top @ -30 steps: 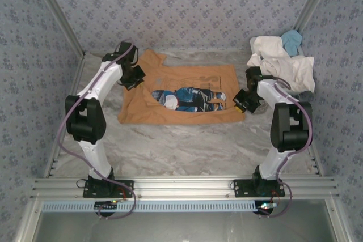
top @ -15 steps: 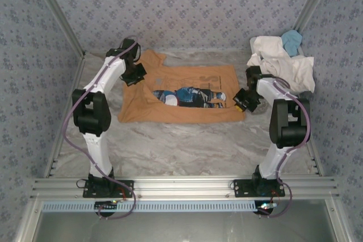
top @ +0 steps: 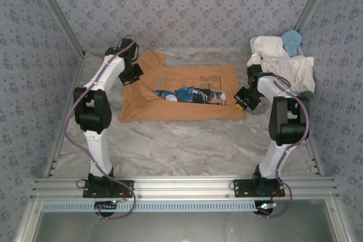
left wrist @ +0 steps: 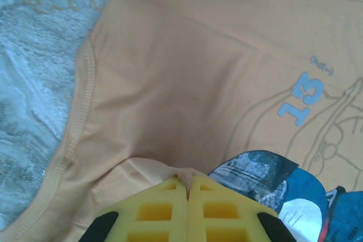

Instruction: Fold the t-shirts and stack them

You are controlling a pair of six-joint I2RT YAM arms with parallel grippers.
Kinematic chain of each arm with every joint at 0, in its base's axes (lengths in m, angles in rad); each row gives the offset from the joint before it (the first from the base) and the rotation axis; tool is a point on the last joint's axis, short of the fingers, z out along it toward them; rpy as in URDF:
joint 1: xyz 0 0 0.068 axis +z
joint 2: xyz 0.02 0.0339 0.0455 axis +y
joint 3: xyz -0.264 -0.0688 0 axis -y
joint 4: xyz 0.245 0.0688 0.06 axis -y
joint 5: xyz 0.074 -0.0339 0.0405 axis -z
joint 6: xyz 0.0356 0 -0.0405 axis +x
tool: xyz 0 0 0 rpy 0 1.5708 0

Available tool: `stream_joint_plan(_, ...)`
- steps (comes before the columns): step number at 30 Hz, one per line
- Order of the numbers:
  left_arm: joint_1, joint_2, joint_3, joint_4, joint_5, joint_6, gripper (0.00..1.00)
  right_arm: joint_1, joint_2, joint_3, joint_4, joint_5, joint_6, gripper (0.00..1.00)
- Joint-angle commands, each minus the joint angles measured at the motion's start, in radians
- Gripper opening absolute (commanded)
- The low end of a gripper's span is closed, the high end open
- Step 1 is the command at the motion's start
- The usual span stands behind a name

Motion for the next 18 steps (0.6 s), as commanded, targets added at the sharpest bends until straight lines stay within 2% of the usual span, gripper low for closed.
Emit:
stream_joint_plan(1,0.012,-0.008,0.009,-0.027,-0.043,-0.011,0.00,-0.008,0.022,0.041,-0.012,0.014,0.016,0.00)
stream_joint_plan(8,0.018,0.009,0.006,-0.011,-0.003,-0.009,0.00,-0.011,0.054,0.072,0.009,-0.005,0.024,0.00)
stream_joint_plan(9,0.018,0.015,0.007,-0.011,0.003,-0.009,0.00,-0.012,0.060,0.075,0.012,-0.007,0.024,0.02)
stream_joint_plan(11,0.022,0.032,0.014,-0.015,0.013,-0.008,0.00,-0.019,0.065,0.074,0.041,-0.020,0.028,0.18)
stream_joint_plan(13,0.031,0.044,0.013,-0.015,0.024,-0.019,0.00,-0.031,0.059,0.064,0.079,-0.024,0.033,0.28)
stream_joint_plan(15,0.043,0.044,0.010,-0.009,0.032,-0.033,0.00,-0.046,0.048,0.057,0.124,-0.048,0.027,0.33)
stream_joint_plan(18,0.059,0.038,0.012,0.005,0.053,-0.038,0.00,-0.057,0.017,0.053,0.138,-0.046,0.016,0.35)
